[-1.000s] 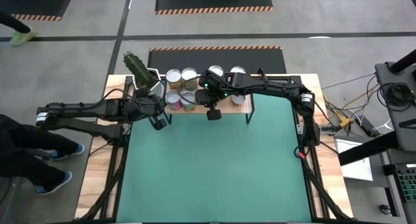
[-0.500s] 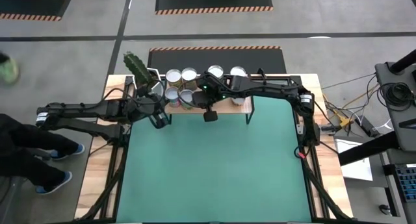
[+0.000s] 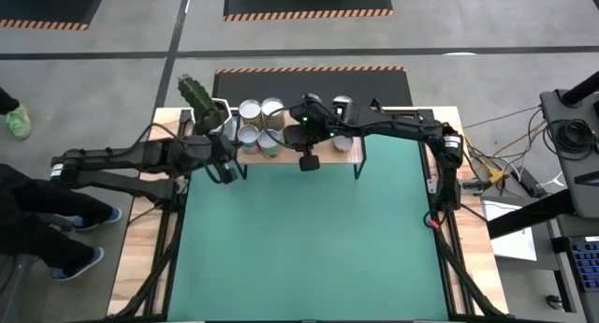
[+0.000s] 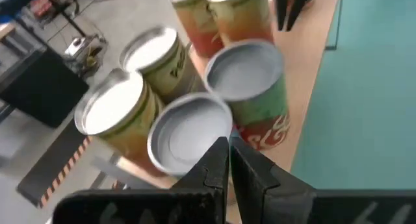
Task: Pick and place cans onto a shelf
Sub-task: Adjust the canned goods on the shelf
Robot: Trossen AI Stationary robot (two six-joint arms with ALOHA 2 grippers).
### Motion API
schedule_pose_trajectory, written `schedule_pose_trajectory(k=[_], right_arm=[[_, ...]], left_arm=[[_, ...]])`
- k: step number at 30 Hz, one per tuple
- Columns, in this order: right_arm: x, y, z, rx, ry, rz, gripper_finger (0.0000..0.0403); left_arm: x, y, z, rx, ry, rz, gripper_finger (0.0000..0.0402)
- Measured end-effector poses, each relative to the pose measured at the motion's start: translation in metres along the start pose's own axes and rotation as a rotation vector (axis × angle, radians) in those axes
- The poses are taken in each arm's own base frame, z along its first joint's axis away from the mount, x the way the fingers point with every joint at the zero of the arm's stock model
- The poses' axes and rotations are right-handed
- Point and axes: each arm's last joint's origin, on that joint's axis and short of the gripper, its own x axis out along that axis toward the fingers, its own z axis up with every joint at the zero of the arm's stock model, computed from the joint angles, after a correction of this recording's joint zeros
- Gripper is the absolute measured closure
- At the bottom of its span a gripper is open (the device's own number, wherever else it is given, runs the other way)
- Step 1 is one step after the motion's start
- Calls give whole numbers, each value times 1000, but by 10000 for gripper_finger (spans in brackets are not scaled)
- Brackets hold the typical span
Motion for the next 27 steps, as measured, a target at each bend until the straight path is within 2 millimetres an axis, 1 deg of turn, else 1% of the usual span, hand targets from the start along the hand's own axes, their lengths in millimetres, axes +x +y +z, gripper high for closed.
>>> schedule_pose_trajectory(k=[5, 9, 14, 18, 22, 27], right_arm=[[-12, -4, 7, -31, -65, -43, 394], [-22, -12, 16, -44, -108, -84, 394], [-38, -21, 24, -54, -114, -143, 394], [-56, -29, 31, -74, -129, -194, 394], [-73, -39, 34, -66, -133, -224, 394], [-86, -44, 34, -58, -116, -226, 394]], left_arm=[[-4, 5, 16, 50, -88, 49, 402], [-3, 10, 26, 125, -94, 98, 402], [-6, 24, 35, 161, -34, 141, 402], [-7, 38, 37, 160, 48, 146, 402], [2, 44, 34, 131, 79, 36, 402], [19, 54, 30, 131, 167, 62, 402]])
